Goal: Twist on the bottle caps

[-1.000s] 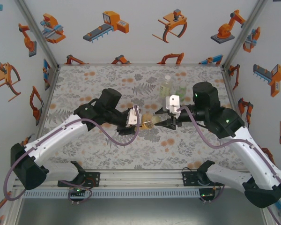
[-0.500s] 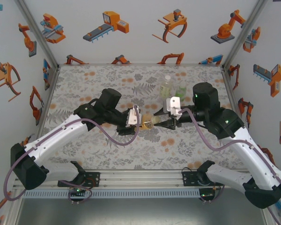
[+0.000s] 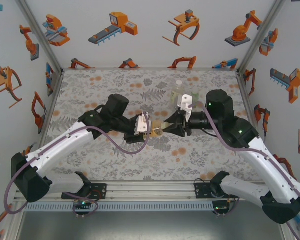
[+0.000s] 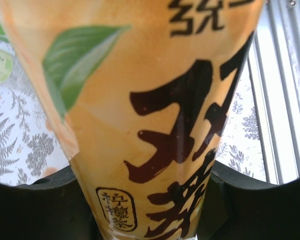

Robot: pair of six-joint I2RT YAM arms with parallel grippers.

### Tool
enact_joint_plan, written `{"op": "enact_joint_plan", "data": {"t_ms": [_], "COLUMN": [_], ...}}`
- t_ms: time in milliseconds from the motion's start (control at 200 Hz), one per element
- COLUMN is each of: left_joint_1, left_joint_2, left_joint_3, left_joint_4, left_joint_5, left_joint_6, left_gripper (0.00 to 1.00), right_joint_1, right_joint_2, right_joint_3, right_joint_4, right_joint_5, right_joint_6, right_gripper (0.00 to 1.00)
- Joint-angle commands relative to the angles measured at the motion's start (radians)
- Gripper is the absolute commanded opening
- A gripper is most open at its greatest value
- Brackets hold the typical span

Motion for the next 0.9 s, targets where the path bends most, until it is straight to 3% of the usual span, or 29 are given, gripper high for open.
{"op": "enact_joint_plan", "data": {"t_ms": [0, 125, 315, 406, 506, 616, 661, 721, 796, 896], "left_joint_1": [-0.003, -0.003, -0.002, -0.003, -0.003, -0.003, -0.003, -0.003, -0.002, 0.008], "left_joint_2": [-0.027, -0.024, 0.004, 0.011, 0.005, 0.001, 0.002, -0.001, -0.008, -0.022], "left_joint_3": [-0.023, -0.041, -0.045, -0.038, -0.048, -0.057, -0.061, -0.065, -0.073, -0.084], "left_joint_4": [0.095, 0.157, 0.213, 0.217, 0.238, 0.245, 0.245, 0.249, 0.258, 0.278], "left_joint_5": [-0.051, -0.115, -0.201, -0.249, -0.29, -0.305, -0.312, -0.325, -0.343, -0.364], "left_joint_6": [-0.015, -0.032, -0.052, -0.056, -0.06, -0.058, -0.06, -0.067, -0.076, -0.099], "left_gripper": [0.0, 0.0, 0.0, 0.0, 0.17, 0.45, 0.63, 0.75, 0.87, 0.9], "right_joint_1": [0.011, 0.011, 0.011, 0.011, 0.011, 0.011, 0.01, 0.011, 0.009, 0.002], "right_joint_2": [-0.045, -0.046, 0.029, 0.032, 0.035, 0.057, 0.075, 0.098, 0.134, 0.21], "right_joint_3": [-0.082, -0.087, -0.034, -0.08, -0.109, -0.099, -0.088, -0.073, -0.04, 0.047], "right_joint_4": [0.196, 0.108, -0.084, -0.071, -0.032, -0.011, -0.001, 0.001, -0.015, -0.099], "right_joint_5": [0.291, 0.534, 0.586, 0.577, 0.575, 0.584, 0.583, 0.579, 0.595, 0.637], "right_joint_6": [0.538, 0.948, 1.38, 1.532, 1.556, 1.532, 1.495, 1.466, 1.383, 1.25], "right_gripper": [0.0, 0.0, 0.0, 0.0, 0.0, 0.0, 0.0, 0.0, 0.0, 0.0]}}
